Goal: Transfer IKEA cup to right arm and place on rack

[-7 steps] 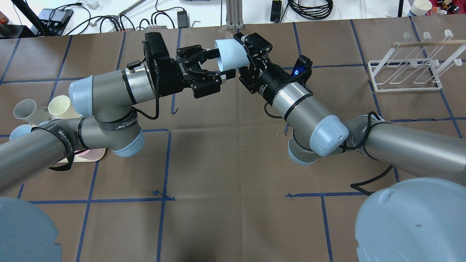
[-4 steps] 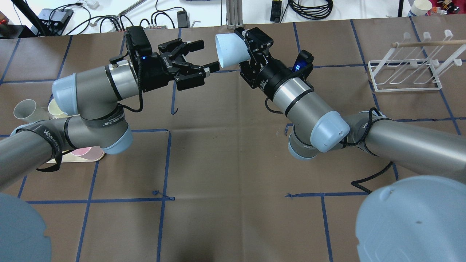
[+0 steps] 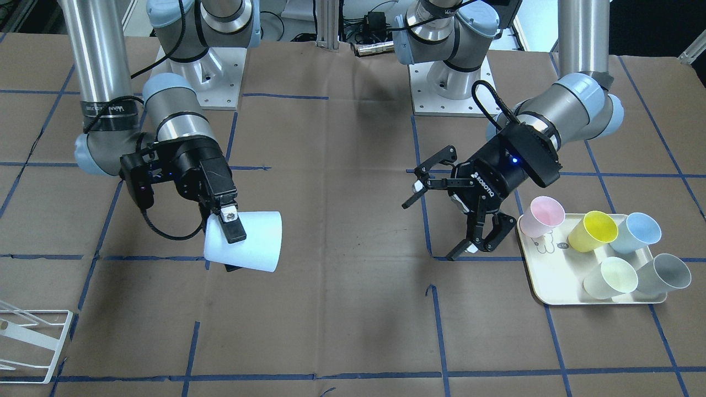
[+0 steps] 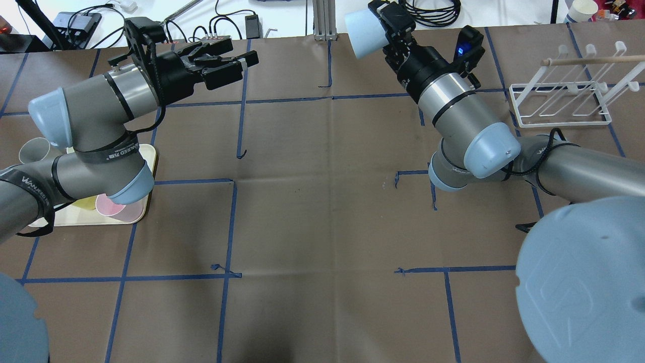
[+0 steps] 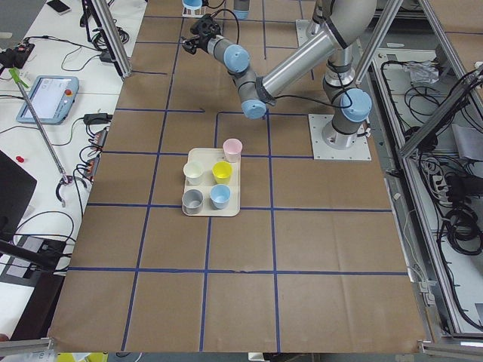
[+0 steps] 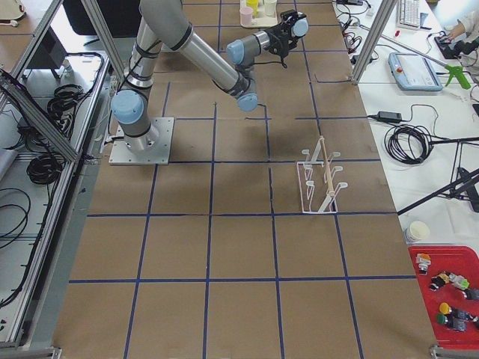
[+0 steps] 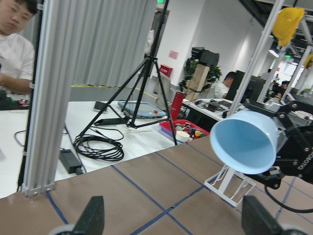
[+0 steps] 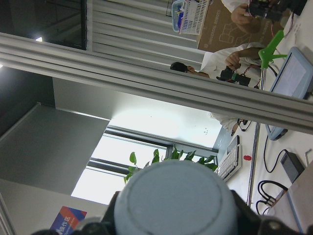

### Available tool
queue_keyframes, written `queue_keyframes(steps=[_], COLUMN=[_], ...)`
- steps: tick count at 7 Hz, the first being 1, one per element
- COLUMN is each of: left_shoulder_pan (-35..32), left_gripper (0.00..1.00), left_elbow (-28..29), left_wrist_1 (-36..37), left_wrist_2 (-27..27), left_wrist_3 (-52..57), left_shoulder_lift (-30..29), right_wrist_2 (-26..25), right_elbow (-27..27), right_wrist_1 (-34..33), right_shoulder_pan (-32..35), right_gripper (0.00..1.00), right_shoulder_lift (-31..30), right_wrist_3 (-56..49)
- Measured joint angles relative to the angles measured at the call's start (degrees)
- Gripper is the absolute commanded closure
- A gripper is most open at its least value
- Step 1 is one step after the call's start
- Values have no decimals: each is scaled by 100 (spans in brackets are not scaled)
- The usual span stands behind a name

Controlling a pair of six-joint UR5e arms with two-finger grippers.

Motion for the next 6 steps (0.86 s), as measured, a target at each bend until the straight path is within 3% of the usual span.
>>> queue_keyframes(steps=[3,6], left_shoulder_pan=[-35,-241], left_gripper=[2,2], left_elbow=[370,1091], left_wrist_1=[-1349,-3256], left_wrist_2=[1785,3046], left_wrist_3=[-285,-550], left_shoulder_lift=[160,393], right_wrist_2=[494,742], right_elbow=[-112,-201], right_wrist_1=[433,948], right_shoulder_pan=[-786,-1525], right_gripper=[53,53], right_shoulder_lift=[-9,4], right_wrist_3=[-2691,-5374])
